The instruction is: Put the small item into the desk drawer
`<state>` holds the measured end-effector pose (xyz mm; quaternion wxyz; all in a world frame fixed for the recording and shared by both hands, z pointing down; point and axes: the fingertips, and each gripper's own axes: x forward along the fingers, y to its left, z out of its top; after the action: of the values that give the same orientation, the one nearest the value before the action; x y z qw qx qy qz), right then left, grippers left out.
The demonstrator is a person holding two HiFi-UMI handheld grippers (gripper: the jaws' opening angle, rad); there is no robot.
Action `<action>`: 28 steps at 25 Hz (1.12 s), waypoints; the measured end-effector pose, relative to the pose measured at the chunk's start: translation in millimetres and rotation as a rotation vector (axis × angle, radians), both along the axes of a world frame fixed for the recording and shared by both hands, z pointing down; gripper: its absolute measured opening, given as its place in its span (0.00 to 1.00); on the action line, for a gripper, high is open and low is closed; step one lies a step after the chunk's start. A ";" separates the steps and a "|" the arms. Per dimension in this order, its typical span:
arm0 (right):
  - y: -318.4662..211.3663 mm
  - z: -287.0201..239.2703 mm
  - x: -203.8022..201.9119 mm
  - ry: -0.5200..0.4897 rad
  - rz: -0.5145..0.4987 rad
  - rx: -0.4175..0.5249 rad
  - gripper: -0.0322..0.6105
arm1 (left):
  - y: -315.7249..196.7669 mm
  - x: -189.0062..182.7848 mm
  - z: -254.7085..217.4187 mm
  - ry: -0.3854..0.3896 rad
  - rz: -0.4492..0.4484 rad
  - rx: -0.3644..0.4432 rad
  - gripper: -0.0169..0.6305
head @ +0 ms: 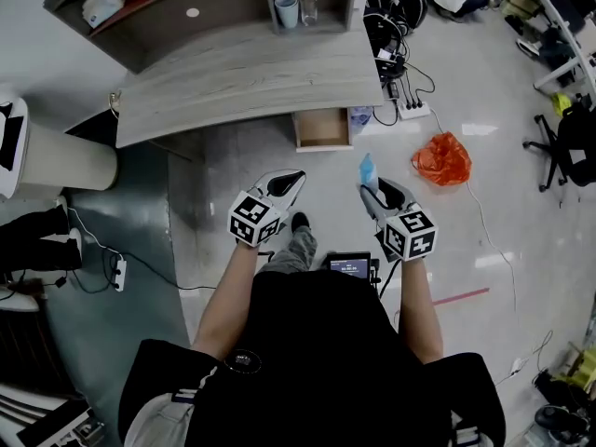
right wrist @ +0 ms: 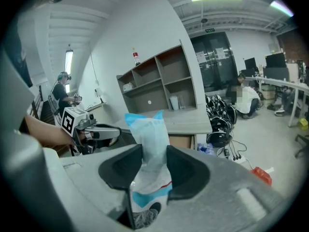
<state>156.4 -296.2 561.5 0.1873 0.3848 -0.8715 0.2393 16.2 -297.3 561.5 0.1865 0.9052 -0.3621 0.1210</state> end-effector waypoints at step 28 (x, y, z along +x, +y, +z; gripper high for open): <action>-88.3 -0.6 -34.0 0.034 -0.068 -0.015 0.30 | -83.5 -14.8 5.2 0.009 0.003 -0.035 0.03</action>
<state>122.3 -384.5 560.9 0.2128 0.3576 -0.8790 0.2327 1.4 -380.9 566.6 0.2035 0.9030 -0.3575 0.1237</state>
